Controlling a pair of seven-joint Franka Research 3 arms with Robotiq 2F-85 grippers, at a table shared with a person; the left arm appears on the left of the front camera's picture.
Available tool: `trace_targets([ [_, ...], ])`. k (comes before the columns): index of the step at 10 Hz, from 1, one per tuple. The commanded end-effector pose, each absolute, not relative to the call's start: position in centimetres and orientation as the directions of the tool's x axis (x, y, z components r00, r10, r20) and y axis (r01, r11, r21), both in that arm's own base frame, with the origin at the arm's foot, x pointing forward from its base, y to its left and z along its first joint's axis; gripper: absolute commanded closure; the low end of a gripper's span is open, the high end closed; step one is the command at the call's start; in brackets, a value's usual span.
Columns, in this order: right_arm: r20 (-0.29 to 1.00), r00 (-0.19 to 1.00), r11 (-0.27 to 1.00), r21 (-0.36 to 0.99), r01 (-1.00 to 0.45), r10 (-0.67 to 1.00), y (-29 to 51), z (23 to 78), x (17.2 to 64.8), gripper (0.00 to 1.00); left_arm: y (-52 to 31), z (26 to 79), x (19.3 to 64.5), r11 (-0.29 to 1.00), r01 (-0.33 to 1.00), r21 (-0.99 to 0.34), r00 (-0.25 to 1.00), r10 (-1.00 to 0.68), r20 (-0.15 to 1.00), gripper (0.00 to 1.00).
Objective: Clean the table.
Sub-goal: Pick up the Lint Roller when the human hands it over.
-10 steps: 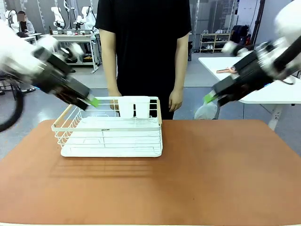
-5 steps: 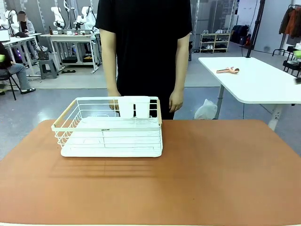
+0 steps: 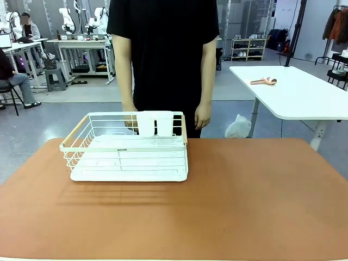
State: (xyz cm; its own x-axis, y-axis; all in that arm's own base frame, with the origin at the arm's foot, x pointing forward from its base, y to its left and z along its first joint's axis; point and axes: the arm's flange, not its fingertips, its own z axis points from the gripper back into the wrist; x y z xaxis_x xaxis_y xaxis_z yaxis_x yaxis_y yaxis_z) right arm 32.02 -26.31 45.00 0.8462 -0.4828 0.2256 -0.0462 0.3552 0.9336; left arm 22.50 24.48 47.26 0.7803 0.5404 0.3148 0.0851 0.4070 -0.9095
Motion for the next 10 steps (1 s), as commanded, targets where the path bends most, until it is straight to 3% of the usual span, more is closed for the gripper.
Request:
trace_targets([
  [1, 0.234, 0.858, 0.359, 0.931, -0.063, -0.457, -25.05, 45.88, 33.10, 0.00, 24.77, 47.16, 22.96, 0.391, 0.076, -0.917, 0.778, 0.551, 0.300, 0.00],
  [10, 0.234, 0.858, 0.359, 0.931, -0.063, -0.457, -25.05, 45.88, 33.10, 0.00, 24.77, 47.16, 22.96, 0.391, 0.076, -0.917, 0.778, 0.551, 0.300, 0.00],
])
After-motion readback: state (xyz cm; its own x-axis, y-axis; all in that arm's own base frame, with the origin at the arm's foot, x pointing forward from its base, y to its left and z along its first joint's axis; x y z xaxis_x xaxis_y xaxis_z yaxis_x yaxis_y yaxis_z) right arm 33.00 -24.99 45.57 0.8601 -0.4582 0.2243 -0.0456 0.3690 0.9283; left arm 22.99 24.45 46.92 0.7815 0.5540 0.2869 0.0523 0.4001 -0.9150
